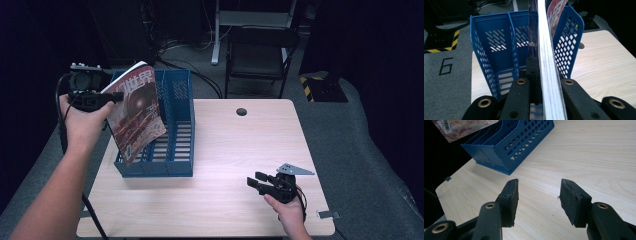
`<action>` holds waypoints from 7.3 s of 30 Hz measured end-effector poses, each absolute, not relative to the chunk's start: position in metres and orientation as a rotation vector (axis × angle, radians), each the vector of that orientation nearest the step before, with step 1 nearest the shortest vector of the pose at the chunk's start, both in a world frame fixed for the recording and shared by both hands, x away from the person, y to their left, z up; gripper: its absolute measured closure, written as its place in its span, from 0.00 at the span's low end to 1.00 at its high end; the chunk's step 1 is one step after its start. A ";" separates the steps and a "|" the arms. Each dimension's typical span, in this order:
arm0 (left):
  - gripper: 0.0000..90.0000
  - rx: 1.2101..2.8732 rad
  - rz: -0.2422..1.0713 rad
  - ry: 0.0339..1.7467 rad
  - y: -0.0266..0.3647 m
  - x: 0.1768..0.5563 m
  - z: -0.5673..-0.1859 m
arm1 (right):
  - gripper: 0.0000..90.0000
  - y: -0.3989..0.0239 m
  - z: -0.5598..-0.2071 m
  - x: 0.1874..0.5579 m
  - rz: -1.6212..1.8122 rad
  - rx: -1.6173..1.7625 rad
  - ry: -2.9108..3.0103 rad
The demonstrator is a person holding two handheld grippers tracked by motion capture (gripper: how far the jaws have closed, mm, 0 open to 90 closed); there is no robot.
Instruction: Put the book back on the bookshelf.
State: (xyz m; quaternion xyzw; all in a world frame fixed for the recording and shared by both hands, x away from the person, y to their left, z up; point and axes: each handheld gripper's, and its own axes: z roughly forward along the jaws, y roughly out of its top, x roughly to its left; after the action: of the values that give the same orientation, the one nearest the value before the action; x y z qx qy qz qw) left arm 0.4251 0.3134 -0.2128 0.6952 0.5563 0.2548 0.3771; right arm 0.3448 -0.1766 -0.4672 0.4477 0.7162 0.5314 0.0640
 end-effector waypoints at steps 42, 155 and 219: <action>0.93 1.649 0.663 1.536 0.300 0.471 -0.241 | 0.54 -0.179 -0.467 0.344 1.622 1.345 2.159; 0.92 1.867 0.512 1.545 0.296 0.468 -0.284 | 0.53 -0.176 -0.470 0.345 1.614 1.337 2.184; 0.93 1.637 0.658 1.674 0.290 0.508 -0.293 | 0.53 -0.183 -0.469 0.345 1.638 1.353 2.169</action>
State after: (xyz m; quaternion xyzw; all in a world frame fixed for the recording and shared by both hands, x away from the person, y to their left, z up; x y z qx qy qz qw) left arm 0.5080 0.2897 -0.2928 0.6310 0.6455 0.2538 0.3475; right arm 0.3451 -0.1835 -0.4689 0.4450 0.7134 0.5388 0.0525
